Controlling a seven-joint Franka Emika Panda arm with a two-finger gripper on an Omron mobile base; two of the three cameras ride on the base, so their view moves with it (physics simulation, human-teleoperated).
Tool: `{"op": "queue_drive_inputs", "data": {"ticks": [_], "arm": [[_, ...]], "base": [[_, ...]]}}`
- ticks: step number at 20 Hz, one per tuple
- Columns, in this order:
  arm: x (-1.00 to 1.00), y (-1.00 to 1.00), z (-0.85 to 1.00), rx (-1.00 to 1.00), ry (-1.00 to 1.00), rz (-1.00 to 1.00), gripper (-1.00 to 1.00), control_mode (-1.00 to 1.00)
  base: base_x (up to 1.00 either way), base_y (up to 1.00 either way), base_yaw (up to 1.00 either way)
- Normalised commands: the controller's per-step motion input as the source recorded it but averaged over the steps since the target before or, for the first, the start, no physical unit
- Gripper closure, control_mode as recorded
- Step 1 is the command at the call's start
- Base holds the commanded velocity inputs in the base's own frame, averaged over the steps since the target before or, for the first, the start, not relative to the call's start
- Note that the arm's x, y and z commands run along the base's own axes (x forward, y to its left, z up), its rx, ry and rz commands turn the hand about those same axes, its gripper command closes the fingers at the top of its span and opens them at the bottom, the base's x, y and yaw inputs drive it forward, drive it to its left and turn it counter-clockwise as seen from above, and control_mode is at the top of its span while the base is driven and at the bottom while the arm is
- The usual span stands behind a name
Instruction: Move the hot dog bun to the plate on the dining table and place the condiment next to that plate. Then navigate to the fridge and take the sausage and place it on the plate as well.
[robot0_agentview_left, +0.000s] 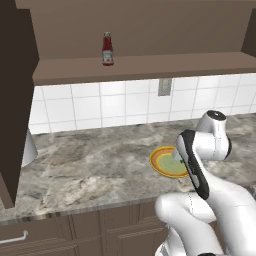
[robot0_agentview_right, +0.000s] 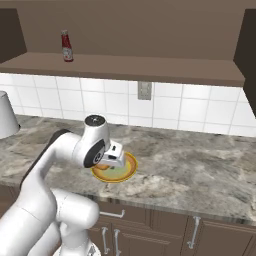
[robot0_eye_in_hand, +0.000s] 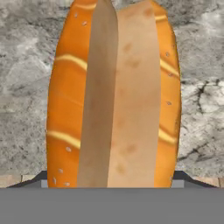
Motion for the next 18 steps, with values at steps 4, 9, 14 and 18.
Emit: {"op": "queue_drive_inputs", "data": {"ticks": [4,9,14,18], "arm": [[-0.69,0.07,0.93,0.00,0.00,0.00,1.00,-1.00],[-0.51,0.12,0.81,0.00,0.05,0.00,1.00,-1.00],[-0.30,0.03,0.16,0.00,0.03,-0.02,1.00,-1.00],[-0.07,0.04,-0.05,-0.01,0.05,0.00,1.00,1.00]], "base": [[0.00,0.00,0.00],[0.00,0.00,0.00],[0.00,0.00,0.00],[-0.10,0.03,0.00]]}}
